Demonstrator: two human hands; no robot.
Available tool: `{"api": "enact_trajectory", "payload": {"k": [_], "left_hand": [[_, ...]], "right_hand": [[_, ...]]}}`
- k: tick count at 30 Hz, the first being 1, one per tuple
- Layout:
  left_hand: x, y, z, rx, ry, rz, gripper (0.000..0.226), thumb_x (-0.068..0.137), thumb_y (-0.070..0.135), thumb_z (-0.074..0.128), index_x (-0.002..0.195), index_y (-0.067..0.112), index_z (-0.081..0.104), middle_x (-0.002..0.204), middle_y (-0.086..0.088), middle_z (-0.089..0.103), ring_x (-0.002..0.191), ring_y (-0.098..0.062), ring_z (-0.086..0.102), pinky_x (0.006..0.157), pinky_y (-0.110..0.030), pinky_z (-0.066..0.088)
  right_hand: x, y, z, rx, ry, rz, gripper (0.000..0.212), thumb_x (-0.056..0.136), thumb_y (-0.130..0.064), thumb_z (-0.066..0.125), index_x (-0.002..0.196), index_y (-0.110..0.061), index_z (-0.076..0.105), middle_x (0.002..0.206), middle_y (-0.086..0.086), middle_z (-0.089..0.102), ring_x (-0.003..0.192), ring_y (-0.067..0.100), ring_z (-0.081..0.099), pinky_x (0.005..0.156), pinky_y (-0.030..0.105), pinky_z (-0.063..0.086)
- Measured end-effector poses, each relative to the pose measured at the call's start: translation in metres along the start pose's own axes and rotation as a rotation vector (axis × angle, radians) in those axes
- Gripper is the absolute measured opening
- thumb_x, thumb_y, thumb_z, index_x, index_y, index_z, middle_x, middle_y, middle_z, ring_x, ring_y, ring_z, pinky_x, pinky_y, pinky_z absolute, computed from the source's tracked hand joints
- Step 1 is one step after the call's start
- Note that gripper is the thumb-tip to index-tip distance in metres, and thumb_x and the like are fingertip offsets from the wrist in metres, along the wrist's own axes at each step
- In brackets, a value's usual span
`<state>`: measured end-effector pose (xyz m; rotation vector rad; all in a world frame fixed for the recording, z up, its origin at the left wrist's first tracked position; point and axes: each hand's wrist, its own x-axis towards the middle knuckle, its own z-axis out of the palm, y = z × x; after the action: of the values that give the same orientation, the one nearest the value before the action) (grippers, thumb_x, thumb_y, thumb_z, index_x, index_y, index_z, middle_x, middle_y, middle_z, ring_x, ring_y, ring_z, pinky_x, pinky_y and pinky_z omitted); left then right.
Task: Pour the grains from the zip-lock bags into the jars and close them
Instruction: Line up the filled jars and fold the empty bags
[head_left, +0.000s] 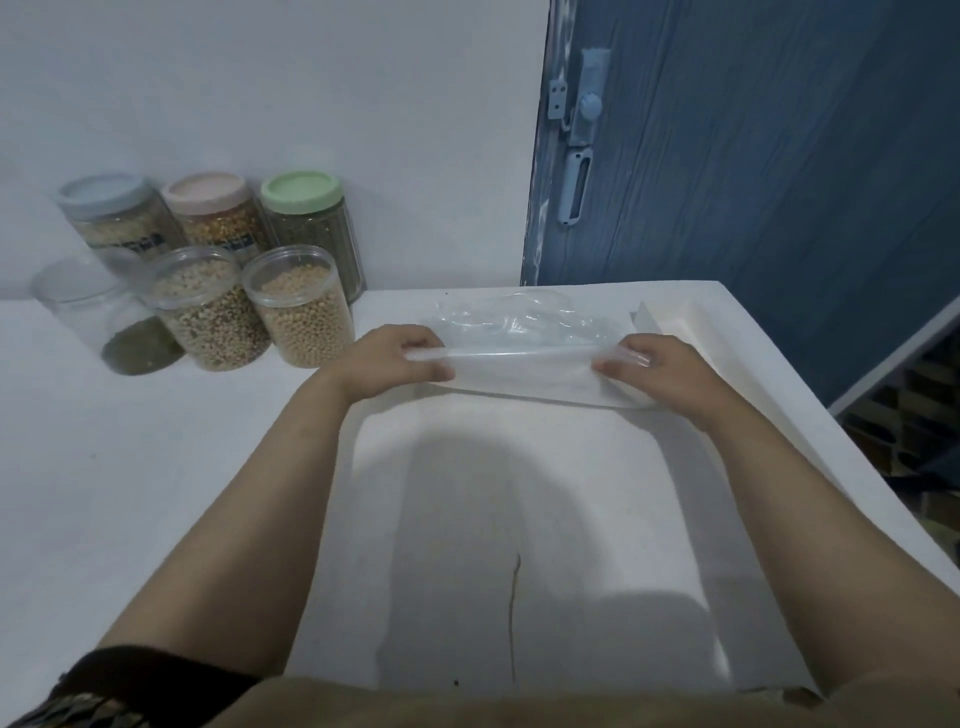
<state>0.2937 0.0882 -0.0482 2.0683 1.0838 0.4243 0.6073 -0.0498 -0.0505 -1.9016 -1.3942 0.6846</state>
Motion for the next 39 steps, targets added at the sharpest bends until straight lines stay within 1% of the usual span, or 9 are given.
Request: {"api": "enact_trajectory", "payload": {"k": [4, 7, 10, 13, 20, 27, 30, 35, 39], "left_hand": [[-0.013, -0.016, 0.010, -0.483, 0.166, -0.055, 0.008, 0.087, 0.021, 0.073, 0.088, 0.018, 0.066, 0.073, 0.014, 0.067, 0.066, -0.001, 0.061, 0.063, -0.018, 0.046], [-0.007, -0.023, 0.027, -0.379, 0.383, -0.070, 0.024, 0.095, 0.029, 0.063, 0.077, 0.016, 0.055, 0.065, 0.012, 0.050, 0.062, -0.008, 0.047, 0.060, -0.027, 0.036], [0.002, -0.022, 0.035, -0.121, 0.519, -0.158, 0.027, 0.101, 0.036, 0.049, 0.089, 0.012, 0.047, 0.080, 0.002, 0.051, 0.077, -0.020, 0.049, 0.067, -0.033, 0.034], [0.011, -0.020, 0.034, 0.104, 0.501, -0.281, 0.027, 0.103, 0.039, 0.038, 0.102, 0.013, 0.046, 0.095, -0.008, 0.054, 0.087, -0.028, 0.050, 0.074, -0.036, 0.038], [0.020, -0.011, 0.038, 0.414, 0.535, -0.466, 0.044, 0.101, 0.051, 0.035, 0.115, 0.014, 0.055, 0.107, -0.013, 0.065, 0.107, -0.037, 0.058, 0.087, -0.041, 0.043], [0.015, -0.019, 0.050, 0.214, 0.522, -0.406, 0.047, 0.103, 0.047, 0.035, 0.118, 0.006, 0.053, 0.110, -0.014, 0.065, 0.104, -0.035, 0.060, 0.077, -0.035, 0.040], [0.005, -0.014, 0.057, 0.106, 0.553, -0.344, 0.047, 0.102, 0.047, 0.035, 0.123, 0.008, 0.053, 0.117, -0.013, 0.062, 0.110, -0.034, 0.057, 0.087, -0.039, 0.043], [-0.035, 0.002, 0.077, 0.160, 0.955, -0.150, 0.035, 0.100, 0.037, 0.047, 0.114, 0.006, 0.052, 0.115, -0.014, 0.049, 0.106, -0.030, 0.045, 0.092, -0.041, 0.038], [-0.060, 0.015, 0.094, -0.139, 0.694, -0.276, 0.032, 0.099, 0.044, 0.047, 0.099, 0.012, 0.044, 0.094, -0.002, 0.053, 0.087, -0.024, 0.054, 0.074, -0.036, 0.041]], "right_hand": [[-0.002, 0.007, 0.010, 0.174, 0.275, 0.126, 0.048, 0.076, -0.056, 0.078, 0.080, -0.013, 0.059, 0.080, -0.008, 0.053, 0.075, 0.012, 0.049, 0.065, 0.026, 0.035], [-0.005, 0.002, 0.016, 0.249, 0.336, 0.172, 0.037, 0.079, -0.057, 0.074, 0.099, -0.028, 0.061, 0.098, -0.005, 0.060, 0.091, 0.015, 0.058, 0.072, 0.025, 0.042], [-0.009, -0.005, 0.015, 0.168, 0.241, 0.019, 0.034, 0.088, -0.049, 0.068, 0.120, -0.043, 0.057, 0.094, -0.006, 0.058, 0.090, 0.008, 0.057, 0.076, 0.016, 0.039], [0.002, -0.014, 0.018, -0.049, 0.217, -0.086, 0.029, 0.094, -0.035, 0.065, 0.123, -0.032, 0.066, 0.094, -0.002, 0.061, 0.089, 0.013, 0.055, 0.073, 0.017, 0.036], [0.042, -0.022, 0.026, -0.606, 0.001, 0.163, 0.034, 0.100, -0.041, 0.047, 0.108, -0.020, 0.073, 0.114, 0.004, 0.069, 0.105, 0.028, 0.057, 0.092, 0.038, 0.046], [0.051, -0.068, 0.036, -0.675, -0.288, -0.182, 0.070, 0.095, -0.067, 0.032, 0.155, -0.031, 0.026, 0.160, -0.002, 0.029, 0.147, 0.022, 0.025, 0.117, 0.044, 0.020], [0.053, -0.060, 0.049, -0.664, -0.481, -0.072, 0.090, 0.086, -0.074, 0.047, 0.156, -0.026, 0.019, 0.158, 0.000, 0.034, 0.144, 0.026, 0.032, 0.115, 0.044, 0.026], [0.044, -0.044, 0.067, -0.649, -0.393, -0.071, 0.059, 0.080, -0.075, 0.057, 0.104, -0.021, 0.052, 0.101, -0.005, 0.058, 0.102, 0.022, 0.053, 0.083, 0.040, 0.031], [0.032, -0.037, 0.067, -0.549, -0.308, -0.048, 0.055, 0.079, -0.073, 0.060, 0.094, -0.020, 0.052, 0.100, -0.001, 0.048, 0.100, 0.023, 0.043, 0.087, 0.040, 0.040]]}}
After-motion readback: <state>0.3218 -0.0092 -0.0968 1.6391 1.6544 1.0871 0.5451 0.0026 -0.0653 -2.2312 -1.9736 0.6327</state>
